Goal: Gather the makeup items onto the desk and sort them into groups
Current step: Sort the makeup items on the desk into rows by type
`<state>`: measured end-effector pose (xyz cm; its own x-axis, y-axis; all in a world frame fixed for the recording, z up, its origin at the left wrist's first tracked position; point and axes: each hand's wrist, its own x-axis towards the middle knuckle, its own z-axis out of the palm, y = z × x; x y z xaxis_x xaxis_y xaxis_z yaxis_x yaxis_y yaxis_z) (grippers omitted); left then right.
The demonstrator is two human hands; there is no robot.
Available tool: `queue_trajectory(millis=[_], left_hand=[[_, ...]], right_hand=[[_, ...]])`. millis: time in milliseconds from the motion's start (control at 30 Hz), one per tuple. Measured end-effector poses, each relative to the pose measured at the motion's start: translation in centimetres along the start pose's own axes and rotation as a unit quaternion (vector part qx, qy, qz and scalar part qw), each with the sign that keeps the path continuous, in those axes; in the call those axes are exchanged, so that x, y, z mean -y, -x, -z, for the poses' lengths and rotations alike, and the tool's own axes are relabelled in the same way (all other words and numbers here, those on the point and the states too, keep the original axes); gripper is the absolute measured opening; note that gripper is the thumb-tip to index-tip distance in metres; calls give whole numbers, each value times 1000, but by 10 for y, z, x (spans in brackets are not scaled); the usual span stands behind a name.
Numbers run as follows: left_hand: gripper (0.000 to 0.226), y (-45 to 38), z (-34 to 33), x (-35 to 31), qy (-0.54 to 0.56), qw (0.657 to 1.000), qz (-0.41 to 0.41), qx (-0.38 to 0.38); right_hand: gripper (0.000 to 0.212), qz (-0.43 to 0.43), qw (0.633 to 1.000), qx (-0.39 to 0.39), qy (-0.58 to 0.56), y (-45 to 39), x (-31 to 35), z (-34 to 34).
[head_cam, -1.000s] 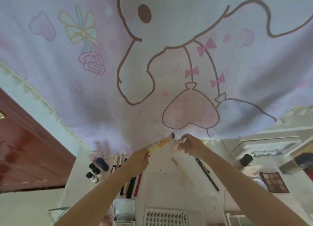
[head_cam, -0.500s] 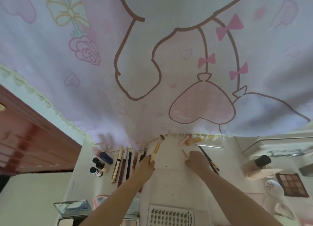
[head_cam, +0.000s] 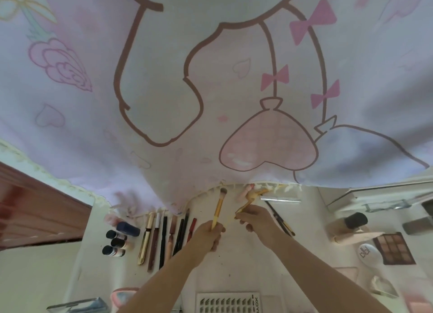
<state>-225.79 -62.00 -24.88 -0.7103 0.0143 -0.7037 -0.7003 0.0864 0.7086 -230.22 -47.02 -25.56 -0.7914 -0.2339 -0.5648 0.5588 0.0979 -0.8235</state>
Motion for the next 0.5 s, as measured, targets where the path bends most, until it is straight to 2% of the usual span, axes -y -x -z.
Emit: queue_trajectory(millis=[67,100,167,233,267,333,400,467,500], left_hand=[[28,-2,7,-1,2,1000,2,5],[27,-2,11,-2,-3,1000,2,6],[25,-2,20,-3,-19,1000,10,5],[22,0,26,-3,-14,1000,25,7],[22,0,27,-4,-2,999,35,9],[26,-2,25,-6,9,999,52,-7],[29,-6,22,-6,23,997,63,-47],[29,-8,22,-6,25,995,53,-77],[27,-9,21,-4,12,996,32,-86]], right_hand=[[11,23,992,-7,125,-10,3,6],[13,51,973,-42,222,-19,5,11],[26,108,886,-119,434,-36,12,21],[33,129,792,-132,582,-51,15,27],[35,116,761,-117,628,-57,15,26],[37,87,729,-83,674,-67,14,24],[34,87,723,-63,683,-70,14,23],[31,143,710,-59,687,-62,24,23],[27,209,688,-87,689,-54,31,25]])
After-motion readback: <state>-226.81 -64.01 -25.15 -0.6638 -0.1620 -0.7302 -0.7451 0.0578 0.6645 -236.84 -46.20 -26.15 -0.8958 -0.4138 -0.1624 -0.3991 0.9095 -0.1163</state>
